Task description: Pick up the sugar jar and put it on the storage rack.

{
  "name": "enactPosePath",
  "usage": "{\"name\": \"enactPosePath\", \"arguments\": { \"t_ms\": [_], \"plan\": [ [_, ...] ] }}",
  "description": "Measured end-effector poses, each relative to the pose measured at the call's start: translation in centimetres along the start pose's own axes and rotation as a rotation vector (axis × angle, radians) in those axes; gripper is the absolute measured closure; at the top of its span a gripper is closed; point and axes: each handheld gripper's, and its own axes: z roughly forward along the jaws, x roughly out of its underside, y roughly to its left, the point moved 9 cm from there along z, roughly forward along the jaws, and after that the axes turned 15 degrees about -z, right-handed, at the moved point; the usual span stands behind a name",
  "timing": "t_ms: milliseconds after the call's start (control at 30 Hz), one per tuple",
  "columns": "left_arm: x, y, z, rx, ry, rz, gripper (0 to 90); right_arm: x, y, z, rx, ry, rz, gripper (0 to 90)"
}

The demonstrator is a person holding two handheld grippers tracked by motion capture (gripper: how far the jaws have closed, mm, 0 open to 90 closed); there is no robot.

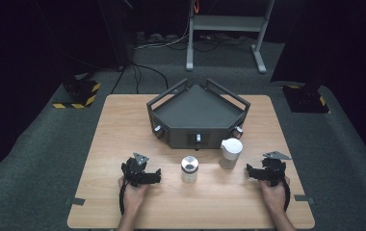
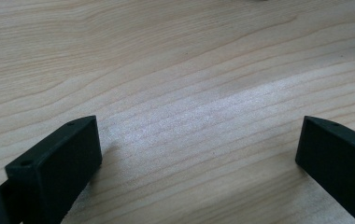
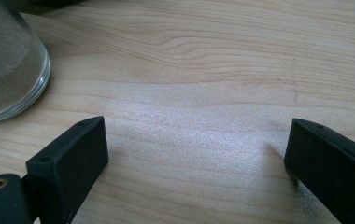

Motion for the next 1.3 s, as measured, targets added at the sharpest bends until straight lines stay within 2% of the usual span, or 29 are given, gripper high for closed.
{"name": "enactPosePath", "arguments": {
  "t_ms": [200, 333, 433, 500, 533, 767, 800, 833, 867, 900, 933, 1100, 1300],
  "plan": [
    [-0.1, -0.1, 0.0, -0.009, 0.007, -0.003, 0.3, 0.0, 0.0, 0.0, 0.000, 0.000, 0.000, 5.7],
    [-0.2, -0.3, -0.2, -0.009, 0.019, 0.017, 0.5, 0.0, 0.0, 0.0, 0.000, 0.000, 0.000, 5.7],
    [-0.2, -0.6, -0.5, 0.008, 0.018, 0.026, 0.5, 0.0, 0.0, 0.0, 0.000, 0.000, 0.000, 5.7],
    [0.0, -0.8, -1.0, 0.033, 0.014, 0.013, 0.5, 0.0, 0.0, 0.0, 0.000, 0.000, 0.000, 5.7],
    [0.0, -0.8, -1.0, 0.033, 0.014, 0.013, 0.4, 0.0, 0.0, 0.0, 0.000, 0.000, 0.000, 5.7],
    [0.4, -1.8, -1.6, 0.074, 0.015, 0.036, 0.5, 0.0, 0.0, 0.0, 0.000, 0.000, 0.000, 5.7],
    [0.5, -2.0, -1.7, 0.081, 0.015, 0.043, 0.5, 0.0, 0.0, 0.0, 0.000, 0.000, 0.000, 5.7],
    [0.5, -2.5, -1.8, 0.097, 0.024, 0.067, 0.5, 0.0, 0.0, 0.0, 0.000, 0.000, 0.000, 5.7],
    [0.5, -2.5, -1.8, 0.097, 0.024, 0.067, 0.5, 0.0, 0.0, 0.0, 0.000, 0.000, 0.000, 5.7],
    [0.7, -3.1, -1.9, 0.111, 0.031, 0.097, 0.5, 0.0, 0.0, 0.0, 0.001, 0.000, 0.000, 5.7],
    [0.7, -3.1, -1.9, 0.111, 0.031, 0.097, 0.5, 0.0, 0.0, 0.0, 0.001, 0.000, 0.000, 5.7],
    [1.2, -4.8, -1.8, 0.169, 0.051, 0.169, 0.4, 0.0, 0.0, 0.0, 0.001, 0.000, 0.000, 5.7],
    [1.2, -6.3, -1.6, 0.211, 0.053, 0.209, 0.4, 0.0, 0.0, 0.0, 0.001, 0.000, 0.000, 5.7]
  ]
}}
